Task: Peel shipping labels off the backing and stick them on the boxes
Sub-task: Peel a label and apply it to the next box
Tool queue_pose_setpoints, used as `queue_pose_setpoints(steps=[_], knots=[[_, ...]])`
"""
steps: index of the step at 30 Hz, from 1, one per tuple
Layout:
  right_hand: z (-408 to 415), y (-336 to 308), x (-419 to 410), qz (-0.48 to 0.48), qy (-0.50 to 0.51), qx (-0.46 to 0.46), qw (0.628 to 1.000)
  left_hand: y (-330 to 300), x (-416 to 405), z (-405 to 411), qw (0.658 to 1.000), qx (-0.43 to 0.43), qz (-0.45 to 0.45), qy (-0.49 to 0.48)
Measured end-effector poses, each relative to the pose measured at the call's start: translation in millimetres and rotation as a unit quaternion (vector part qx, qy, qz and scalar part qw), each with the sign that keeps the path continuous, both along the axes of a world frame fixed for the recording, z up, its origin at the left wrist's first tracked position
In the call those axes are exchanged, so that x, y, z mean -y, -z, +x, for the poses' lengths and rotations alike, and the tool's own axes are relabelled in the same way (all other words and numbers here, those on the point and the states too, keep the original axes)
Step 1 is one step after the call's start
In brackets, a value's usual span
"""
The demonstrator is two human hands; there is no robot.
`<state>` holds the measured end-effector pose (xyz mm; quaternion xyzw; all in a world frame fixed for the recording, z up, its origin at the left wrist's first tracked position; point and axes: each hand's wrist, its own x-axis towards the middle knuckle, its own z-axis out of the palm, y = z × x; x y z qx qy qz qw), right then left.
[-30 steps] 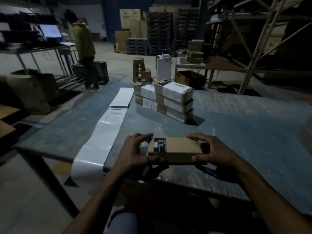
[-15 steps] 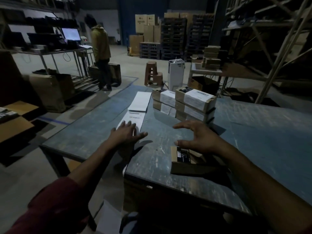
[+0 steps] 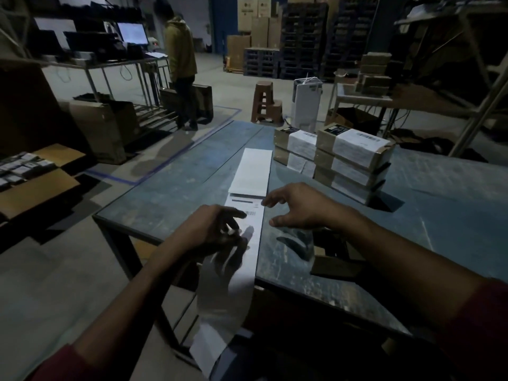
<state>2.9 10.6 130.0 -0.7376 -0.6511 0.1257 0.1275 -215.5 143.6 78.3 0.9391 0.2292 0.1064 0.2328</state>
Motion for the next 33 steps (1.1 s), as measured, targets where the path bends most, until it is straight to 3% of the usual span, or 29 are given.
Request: queue_pose_setpoints(steps=[2, 4, 7, 11, 20, 27, 33], knots=[[-7.9, 5.5, -1.7, 0.0, -0.016, 0.029, 0.999, 1.9, -8.8, -10.3, 0.998, 0.056, -0.016, -0.004], [-14.6, 10.7, -3.3, 0.007, -0.032, 0.047, 0.998, 6.4, -17.7, -17.8, 0.998, 0.06, -0.027, -0.004], [-21.8, 14.5, -5.8, 0.003, -0.05, 0.057, 0.997, 16.5, -24.2, -23.3, 0.997, -0.008, -0.076, -0.01], [-30.7, 19.5, -3.0, -0.022, -0.079, 0.062, 0.995, 28.3, -16.1, -26.2, 0.998, -0.061, -0.017, 0.009], [-47.5, 30.5, 8.7, 0.014, -0.129, 0.08, 0.988, 37.9, 14.1, -35.2, 0.995, 0.094, 0.032, -0.004], [-53.4, 24.2, 14.8, 0.041, -0.122, 0.09, 0.988, 31.4, 21.4, -40.9, 0.99, 0.142, 0.009, -0.01], [-54.5, 22.7, 18.3, 0.063, -0.118, 0.072, 0.988, 30.1, 29.2, -38.0, 0.97, 0.226, 0.083, 0.025]])
